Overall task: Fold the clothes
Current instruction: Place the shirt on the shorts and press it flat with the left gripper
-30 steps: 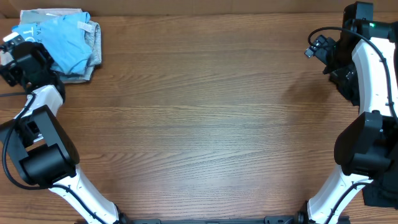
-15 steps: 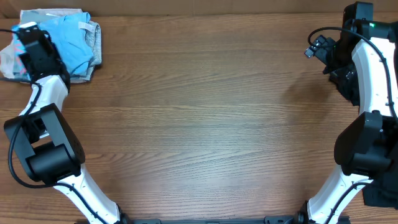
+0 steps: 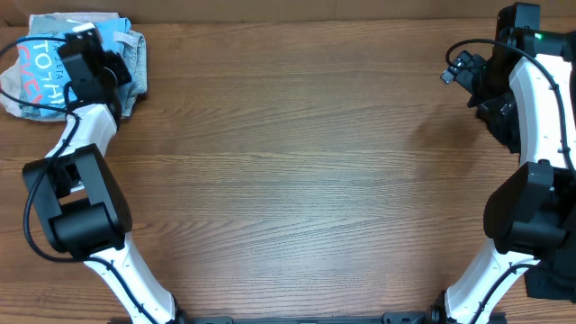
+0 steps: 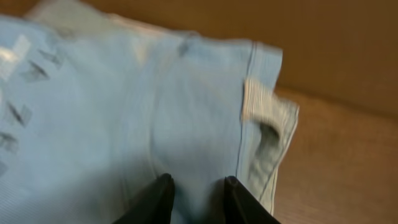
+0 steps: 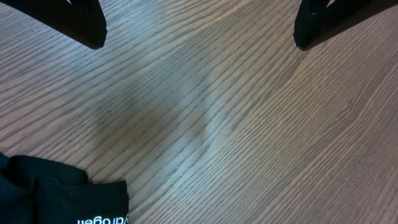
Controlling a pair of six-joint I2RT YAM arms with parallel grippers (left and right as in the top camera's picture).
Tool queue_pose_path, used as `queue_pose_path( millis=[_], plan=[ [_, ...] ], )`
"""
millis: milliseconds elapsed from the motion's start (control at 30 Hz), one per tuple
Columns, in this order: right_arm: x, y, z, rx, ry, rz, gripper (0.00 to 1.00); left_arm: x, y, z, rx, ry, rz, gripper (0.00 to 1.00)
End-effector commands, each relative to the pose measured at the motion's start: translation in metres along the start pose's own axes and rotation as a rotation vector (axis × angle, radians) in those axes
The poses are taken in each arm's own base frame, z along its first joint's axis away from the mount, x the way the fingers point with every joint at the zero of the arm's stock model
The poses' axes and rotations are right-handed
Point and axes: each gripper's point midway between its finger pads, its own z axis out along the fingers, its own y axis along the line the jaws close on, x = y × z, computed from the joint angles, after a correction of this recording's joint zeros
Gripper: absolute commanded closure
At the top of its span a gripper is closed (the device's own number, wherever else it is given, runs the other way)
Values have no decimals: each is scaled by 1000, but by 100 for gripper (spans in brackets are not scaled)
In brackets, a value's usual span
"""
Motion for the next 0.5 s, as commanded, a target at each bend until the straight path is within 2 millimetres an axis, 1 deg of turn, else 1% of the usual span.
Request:
queue_pose_path(
  millis=[0, 33, 67, 100, 133, 167, 200, 233, 300, 367, 433, 467],
  plan=[
    [-7, 4, -17, -27, -45, -2, 0, 20, 8, 10, -33, 53, -12, 60],
    [-7, 4, -17, -27, -45, -2, 0, 10, 10, 4, -45, 35, -12, 46],
    [-7, 3, -17, -26, -44, -2, 0, -1, 11, -2, -54, 13, -13, 38],
    [-7, 4, -17, -27, -45, -2, 0, -12, 10, -8, -54, -9, -14, 32],
    [-7, 4, -17, -27, -45, -2, 0, -28, 9, -18, -50, -41, -23, 28],
    [-7, 4, -17, -27, -45, -2, 0, -44, 8, -28, -48, -75, -36, 20],
    [-7, 4, -17, -27, -45, -2, 0, -58, 7, -38, -43, -104, -46, 7],
    [-7, 4, -17, -27, -45, -2, 0, -72, 5, -49, -36, -133, -57, 0],
    [-7, 4, -17, -27, -45, -2, 0, -100, 1, -75, -18, -188, -80, 0],
    [-7, 4, -17, -27, -45, -2, 0, -122, -7, -103, 22, -219, -84, 0],
    [-7, 4, -17, -27, -45, -2, 0, -132, -19, -128, 86, -212, -93, 0],
    [-7, 4, -17, -27, -44, -2, 0, -133, -27, -142, 137, -192, -111, 0]
  ],
)
